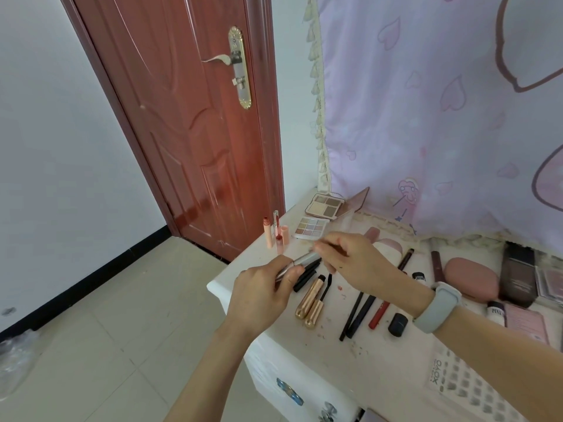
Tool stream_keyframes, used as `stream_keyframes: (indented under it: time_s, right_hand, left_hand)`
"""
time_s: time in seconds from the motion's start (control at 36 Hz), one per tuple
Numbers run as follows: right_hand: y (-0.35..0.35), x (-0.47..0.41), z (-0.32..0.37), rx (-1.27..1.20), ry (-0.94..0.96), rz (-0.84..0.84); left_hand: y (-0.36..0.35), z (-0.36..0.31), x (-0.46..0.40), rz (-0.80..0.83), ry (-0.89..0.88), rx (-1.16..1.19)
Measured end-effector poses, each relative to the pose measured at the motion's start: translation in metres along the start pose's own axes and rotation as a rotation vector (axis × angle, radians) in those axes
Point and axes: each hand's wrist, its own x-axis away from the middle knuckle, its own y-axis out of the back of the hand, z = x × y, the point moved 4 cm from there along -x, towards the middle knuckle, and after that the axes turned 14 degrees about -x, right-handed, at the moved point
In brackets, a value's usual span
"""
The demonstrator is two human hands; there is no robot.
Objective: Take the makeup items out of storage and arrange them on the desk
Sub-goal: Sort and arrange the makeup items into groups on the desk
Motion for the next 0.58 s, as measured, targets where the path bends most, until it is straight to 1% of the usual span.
stream_keyframes:
  time_s: [0.06, 0.11, 0.17, 0.22, 0.28, 0.33, 0.5, 0.58]
  right_hand:
    - [-0.001, 0.0, -0.001, -0.019, 0.026, 0.058]
    - [0.0, -0.001, -0.001, -0.072, 0.039, 0.071]
    - [-0.001, -0.003, 0.0, -0.09, -0.007, 0.08]
    - [-0.003, -0.006, -0.001, -0.037, -0.081, 0.103]
    - [-0.002, -0.008, -0.003, 0.076, -0.099, 0.122]
    - [-0.001, -0.01, -0.005, 0.14, -0.092, 0.158]
    - [-0.002, -0.008, -0.005, 0.182, 0.007, 0.278]
    - [-0.005, -0.011, -0.004, 0.31, 0.007, 0.307]
  left_hand:
    - [0.0, 0.003, -0.001, 0.009, 0.02, 0.024]
    - [0.002, 0.005, -0.002, -0.001, 0.031, 0.017]
    - [0.003, 0.005, -0.004, 0.006, 0.014, -0.031]
    - [0.003, 0.002, -0.004, 0.023, -0.015, -0.053]
    - [0.003, 0.001, -0.005, 0.042, -0.049, -0.081]
    - [0.003, 0.001, -0.006, 0.051, -0.074, -0.124]
    - [0.003, 0.008, -0.007, 0.061, -0.077, -0.159]
    - [0.003, 0.008, -0.007, 0.039, -0.092, -0.177]
